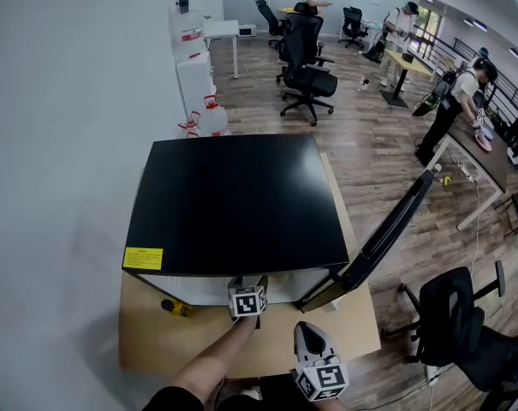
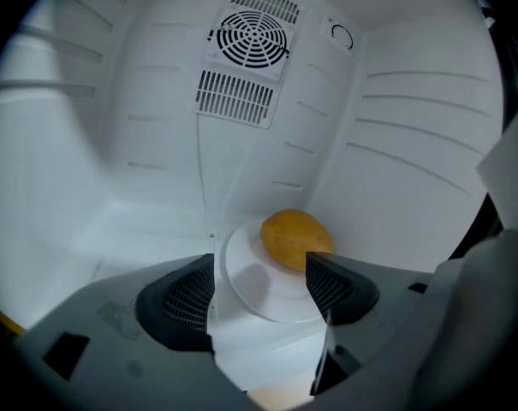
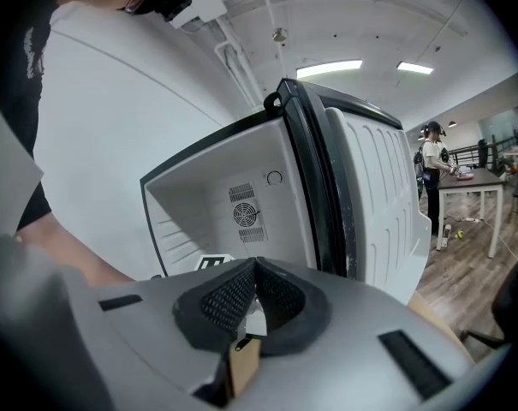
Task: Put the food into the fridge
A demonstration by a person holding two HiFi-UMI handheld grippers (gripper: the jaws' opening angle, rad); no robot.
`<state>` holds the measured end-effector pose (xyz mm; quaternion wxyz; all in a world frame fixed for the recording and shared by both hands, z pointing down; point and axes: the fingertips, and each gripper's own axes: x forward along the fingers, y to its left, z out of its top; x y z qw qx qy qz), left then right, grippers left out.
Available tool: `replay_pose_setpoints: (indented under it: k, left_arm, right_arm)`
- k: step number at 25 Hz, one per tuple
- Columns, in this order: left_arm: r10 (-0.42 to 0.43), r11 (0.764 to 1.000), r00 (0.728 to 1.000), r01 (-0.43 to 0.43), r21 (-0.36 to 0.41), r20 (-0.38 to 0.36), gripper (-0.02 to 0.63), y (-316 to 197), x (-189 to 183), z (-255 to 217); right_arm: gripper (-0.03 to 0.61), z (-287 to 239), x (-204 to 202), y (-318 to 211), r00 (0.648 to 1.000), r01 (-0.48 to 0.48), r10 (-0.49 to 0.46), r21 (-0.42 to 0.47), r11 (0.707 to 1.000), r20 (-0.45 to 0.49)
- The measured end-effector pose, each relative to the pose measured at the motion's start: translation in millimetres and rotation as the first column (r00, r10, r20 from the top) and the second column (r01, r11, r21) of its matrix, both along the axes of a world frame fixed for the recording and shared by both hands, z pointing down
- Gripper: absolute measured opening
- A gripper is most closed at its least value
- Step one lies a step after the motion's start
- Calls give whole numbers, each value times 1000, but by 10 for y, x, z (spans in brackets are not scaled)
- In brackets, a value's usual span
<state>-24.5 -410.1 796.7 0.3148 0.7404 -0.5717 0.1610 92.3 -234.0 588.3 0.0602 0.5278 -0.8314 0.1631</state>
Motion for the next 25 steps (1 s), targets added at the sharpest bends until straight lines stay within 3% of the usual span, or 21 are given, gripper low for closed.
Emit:
replay_pose_setpoints:
  k: [6, 13, 18, 23, 25]
  left_arm:
    - [20, 998, 999, -18, 56, -33, 307, 305, -6, -365]
    - [57, 985, 995, -42, 166, -85, 305, 1123, -121, -1007]
    - [86, 959, 995, -71, 274, -41, 305, 1917, -265, -1522]
    - [94, 935, 988, -45, 352, -124, 301, 2572, -513, -2008]
    - [91, 930, 985, -30, 368, -150, 258, 2819, -601, -2215]
  right_arm:
    - [60, 134, 78, 0, 997, 14, -14, 2, 1000, -80]
    - [60, -9, 110, 228, 994, -13, 13, -2, 1000, -106]
    - [60, -144, -16, 748, 998, -3, 4, 16, 1000, -69]
    - [61, -375, -208, 1305, 1000, 21, -19, 94, 995, -15]
    - [61, -439, -254, 1446, 999, 22, -19, 90, 996, -30]
